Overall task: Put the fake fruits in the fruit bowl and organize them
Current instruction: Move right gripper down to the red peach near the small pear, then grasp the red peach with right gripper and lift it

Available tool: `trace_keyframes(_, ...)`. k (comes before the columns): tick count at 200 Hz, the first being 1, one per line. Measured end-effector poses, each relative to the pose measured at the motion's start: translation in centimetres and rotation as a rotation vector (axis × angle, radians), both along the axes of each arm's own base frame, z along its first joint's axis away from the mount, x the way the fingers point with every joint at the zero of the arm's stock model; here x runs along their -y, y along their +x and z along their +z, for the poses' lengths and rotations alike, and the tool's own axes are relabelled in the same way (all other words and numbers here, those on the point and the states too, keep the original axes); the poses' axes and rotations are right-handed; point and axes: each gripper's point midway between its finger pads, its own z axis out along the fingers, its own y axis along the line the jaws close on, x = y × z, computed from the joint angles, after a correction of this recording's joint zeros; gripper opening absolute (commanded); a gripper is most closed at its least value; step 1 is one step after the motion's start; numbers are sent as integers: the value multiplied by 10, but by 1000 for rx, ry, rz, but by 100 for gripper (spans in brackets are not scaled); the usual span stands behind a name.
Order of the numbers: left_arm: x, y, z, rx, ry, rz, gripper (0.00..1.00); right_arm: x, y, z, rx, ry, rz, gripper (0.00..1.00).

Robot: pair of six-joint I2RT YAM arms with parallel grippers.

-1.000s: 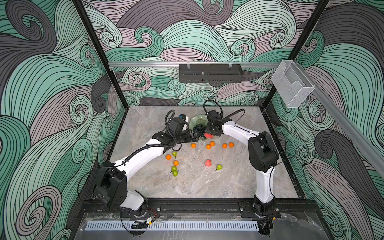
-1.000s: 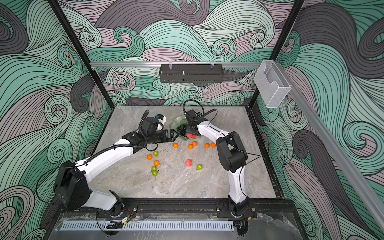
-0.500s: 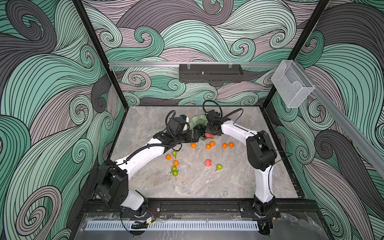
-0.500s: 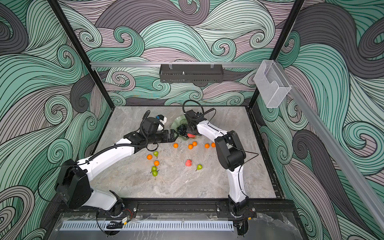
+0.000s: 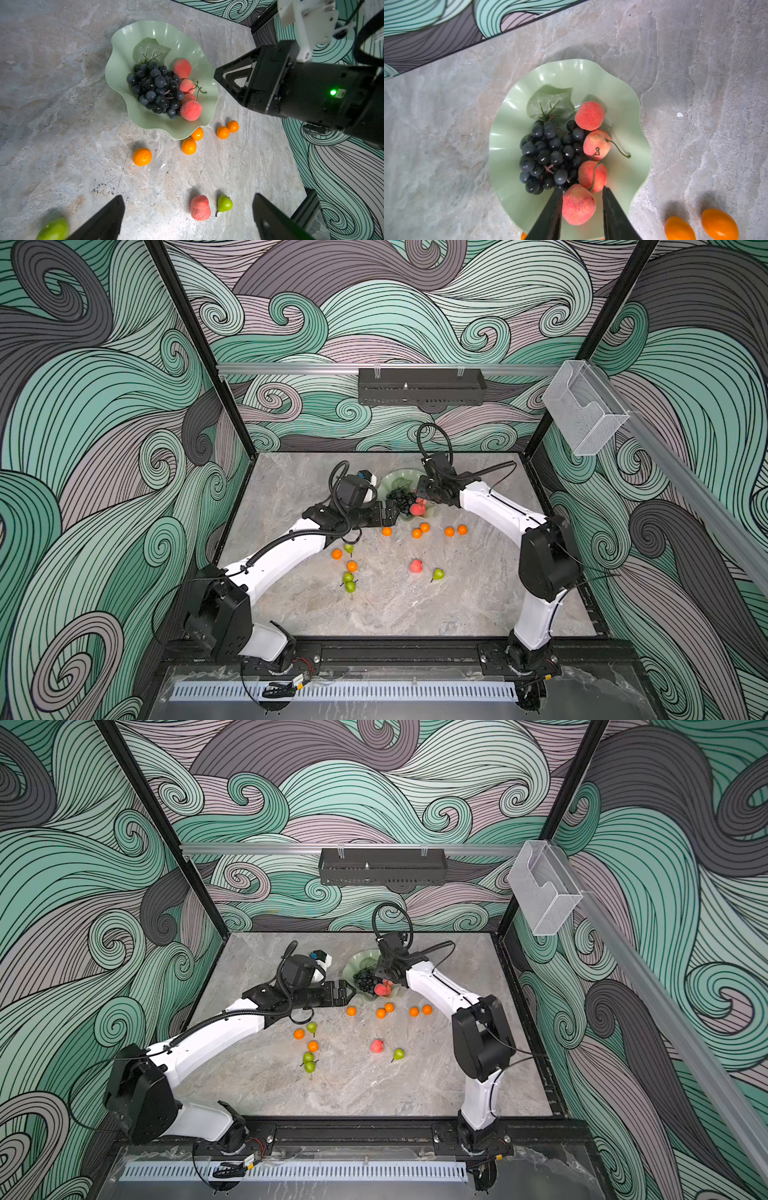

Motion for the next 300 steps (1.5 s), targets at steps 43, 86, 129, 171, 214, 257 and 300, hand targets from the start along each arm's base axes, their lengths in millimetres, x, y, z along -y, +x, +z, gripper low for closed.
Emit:
trace_keyframes(43,-7,-33,8,12,-37,-22,99,5,-48,-4,-29,30,95,35)
trace_keyframes(86,-7,-69,-15,-40,-36,-57,99,-2,-115,-37,-139,35,254,45)
trace_keyframes(129,-8,-96,-32,-82,-38,-80,99,-28,-163,-53,-208,-17,420,56)
trace_keyframes(171,-14,-121,-54,-112,-62,-84,99,-36,-183,-69,-271,-66,498,57)
trace_keyframes(214,-14,-134,-68,-130,-93,-80,99,-39,-196,-105,-387,-119,537,58)
trace_keyframes(257,-10,-131,-63,-115,-121,-70,99,-42,-196,-121,-441,-135,541,58)
trace_keyframes(300,-10,-130,-63,-111,-118,-65,99,-43,-195,-132,-474,-151,538,56)
